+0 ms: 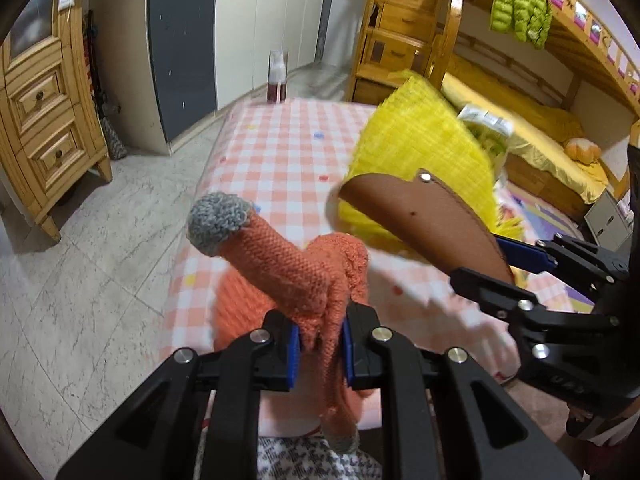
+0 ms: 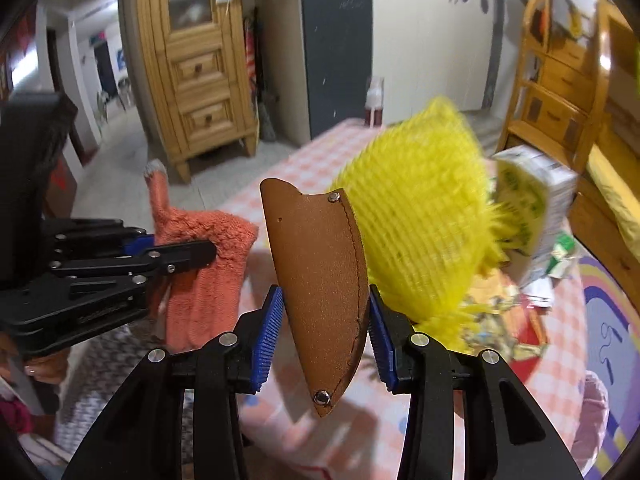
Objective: Collect trash
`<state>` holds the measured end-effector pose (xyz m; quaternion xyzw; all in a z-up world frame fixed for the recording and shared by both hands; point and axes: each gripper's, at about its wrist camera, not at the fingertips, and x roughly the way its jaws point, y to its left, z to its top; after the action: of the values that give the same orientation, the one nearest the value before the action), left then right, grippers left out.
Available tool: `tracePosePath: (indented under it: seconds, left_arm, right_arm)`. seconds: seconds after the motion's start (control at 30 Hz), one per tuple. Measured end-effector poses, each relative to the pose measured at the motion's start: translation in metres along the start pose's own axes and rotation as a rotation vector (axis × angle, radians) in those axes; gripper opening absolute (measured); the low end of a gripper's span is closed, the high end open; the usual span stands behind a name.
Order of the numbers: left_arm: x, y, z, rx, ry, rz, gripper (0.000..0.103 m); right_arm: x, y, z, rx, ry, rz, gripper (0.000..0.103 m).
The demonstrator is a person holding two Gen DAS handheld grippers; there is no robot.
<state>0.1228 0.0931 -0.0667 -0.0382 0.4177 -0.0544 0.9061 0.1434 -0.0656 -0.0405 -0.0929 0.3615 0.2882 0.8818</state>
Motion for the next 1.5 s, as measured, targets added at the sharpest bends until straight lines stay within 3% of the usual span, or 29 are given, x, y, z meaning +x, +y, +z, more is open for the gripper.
tracePosePath:
  seconds: [0.37,0.6,0.8,1.17,1.4,1.5]
  left_arm:
    - [-0.047,-0.067,0.012,0.132,-0.118,-0.129,0.014]
    - [-0.046,-0.142,0.02,0.284,-0.15,-0.231,0.014]
    - [-0.025,-0.216,0.018,0.405,-0.133,-0.312,0.014]
    - [0.031,-0.343,0.007,0.587,-0.065,-0.421,0.015]
    - [0.067,-0.385,0.012,0.626,-0.03,-0.426,0.015]
    - [0.075,-0.399,0.019,0.632,-0.035,-0.429,0.02]
  right_arm:
    - [-0.088,-0.029,-0.016,0.14,-0.151,-0.066,0.042]
    - [-0.142,-0.08,-0.043,0.26,-0.22,-0.225,0.043]
    - [-0.177,-0.134,-0.092,0.409,-0.221,-0.393,0.043]
    - [-0.193,-0.212,-0.165,0.681,-0.16,-0.595,0.043]
    - [-0.181,-0.255,-0.192,0.772,-0.132,-0.634,0.043]
    - [-0.173,-0.273,-0.191,0.796,-0.139,-0.637,0.044]
